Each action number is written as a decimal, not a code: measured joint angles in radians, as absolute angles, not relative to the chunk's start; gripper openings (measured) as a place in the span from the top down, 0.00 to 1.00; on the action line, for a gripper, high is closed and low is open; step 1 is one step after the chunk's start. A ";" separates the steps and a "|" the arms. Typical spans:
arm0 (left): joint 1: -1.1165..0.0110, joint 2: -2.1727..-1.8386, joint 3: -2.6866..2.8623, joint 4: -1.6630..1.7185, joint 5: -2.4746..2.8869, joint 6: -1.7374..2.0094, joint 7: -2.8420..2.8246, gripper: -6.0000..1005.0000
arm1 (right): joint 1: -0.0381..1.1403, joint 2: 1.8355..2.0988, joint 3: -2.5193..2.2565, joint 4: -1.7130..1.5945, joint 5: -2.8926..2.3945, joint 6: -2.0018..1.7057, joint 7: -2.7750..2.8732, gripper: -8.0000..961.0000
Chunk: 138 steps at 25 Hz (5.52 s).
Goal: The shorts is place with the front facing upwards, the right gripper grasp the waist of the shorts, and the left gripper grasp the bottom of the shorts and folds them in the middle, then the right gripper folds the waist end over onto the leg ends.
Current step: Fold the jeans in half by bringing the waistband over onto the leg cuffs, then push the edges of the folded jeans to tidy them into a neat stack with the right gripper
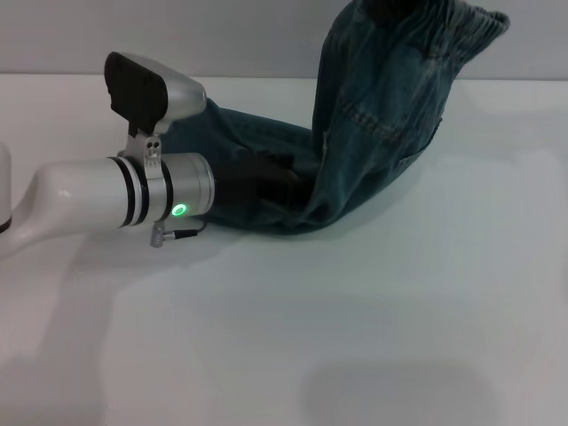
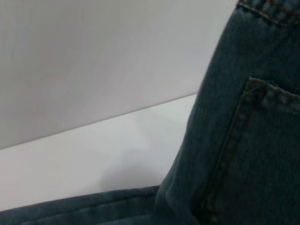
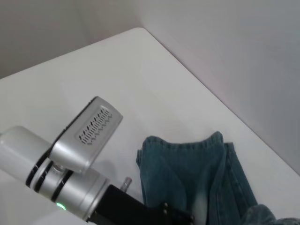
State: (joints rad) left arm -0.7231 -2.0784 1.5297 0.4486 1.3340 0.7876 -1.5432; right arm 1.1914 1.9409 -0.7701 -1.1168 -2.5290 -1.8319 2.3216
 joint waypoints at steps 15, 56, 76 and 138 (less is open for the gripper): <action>-0.712 -2.078 1.675 0.475 1.195 0.795 -1.553 0.18 | 1.191 1.943 -0.770 -1.104 -2.499 -1.827 2.308 0.94; -0.594 -2.053 1.468 0.490 1.156 0.726 -1.527 0.19 | 1.183 1.982 -0.784 -0.948 -2.459 -1.756 2.198 0.94; -0.548 -2.057 1.259 0.509 1.154 0.716 -1.448 0.20 | 1.223 2.050 -0.874 -0.718 -2.385 -1.418 2.099 0.93; -0.575 -2.061 1.093 0.470 0.847 0.745 -1.187 0.36 | 1.013 2.043 -1.084 -0.590 -2.336 -1.614 2.176 0.54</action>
State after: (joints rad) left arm -0.5748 -2.0612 1.0931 0.4697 0.8471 0.7448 -1.1870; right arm 1.0130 2.0426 -1.0837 -0.5901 -2.3363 -1.6136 2.1763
